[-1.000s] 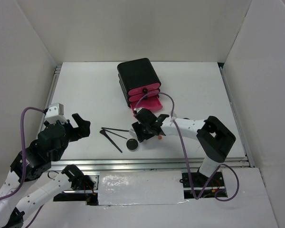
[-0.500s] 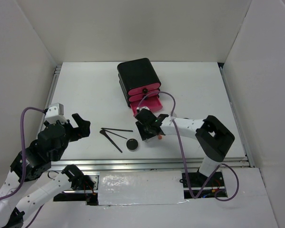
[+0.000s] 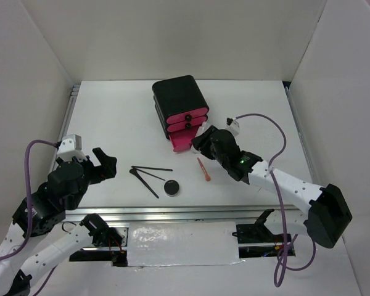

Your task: Organize the makeup

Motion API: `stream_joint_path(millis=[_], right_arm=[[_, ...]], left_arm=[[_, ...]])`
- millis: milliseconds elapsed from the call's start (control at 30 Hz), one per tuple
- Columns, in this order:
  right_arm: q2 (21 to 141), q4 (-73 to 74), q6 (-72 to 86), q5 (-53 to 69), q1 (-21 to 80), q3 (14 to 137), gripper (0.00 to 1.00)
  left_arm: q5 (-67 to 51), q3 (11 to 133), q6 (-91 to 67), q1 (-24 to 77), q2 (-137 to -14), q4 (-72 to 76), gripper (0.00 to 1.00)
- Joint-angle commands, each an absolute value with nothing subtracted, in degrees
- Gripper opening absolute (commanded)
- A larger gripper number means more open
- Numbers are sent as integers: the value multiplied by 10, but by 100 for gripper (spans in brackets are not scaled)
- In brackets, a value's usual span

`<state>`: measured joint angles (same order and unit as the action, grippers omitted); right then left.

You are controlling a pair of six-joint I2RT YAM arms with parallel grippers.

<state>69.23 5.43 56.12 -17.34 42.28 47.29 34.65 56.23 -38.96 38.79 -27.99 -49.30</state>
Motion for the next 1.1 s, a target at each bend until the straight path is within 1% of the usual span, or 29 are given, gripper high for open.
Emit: stream_joint_path(millis=[0, 100, 167, 300, 400, 500, 733, 800, 867, 1000, 1067], right_arm=[[688, -25, 751, -263, 417, 440, 13], [723, -19, 811, -282, 417, 462, 12], [765, -4, 844, -292, 418, 501, 12], [830, 22, 866, -301, 416, 556, 13], [879, 42, 890, -284, 406, 604, 15], [928, 56, 910, -275, 400, 625, 18], [965, 62, 935, -271, 390, 630, 21], [971, 56, 939, -269, 389, 624, 24], [981, 44, 937, -266, 388, 627, 27], [996, 48, 921, -262, 381, 645, 28], [999, 48, 917, -252, 378, 651, 34]], left_arm=[[358, 561, -384, 392, -273, -479, 99], [359, 561, -384, 391, -272, -480, 99], [360, 561, -385, 392, -270, -480, 99], [362, 561, -387, 391, -266, -481, 99], [360, 560, -384, 391, -264, -480, 99], [360, 561, -384, 392, -265, -480, 99], [359, 559, -381, 391, -257, -477, 99], [359, 560, -382, 391, -258, -478, 99], [358, 560, -381, 391, -257, -477, 99], [359, 560, -382, 391, -256, -478, 99], [359, 560, -381, 391, -255, -478, 100]])
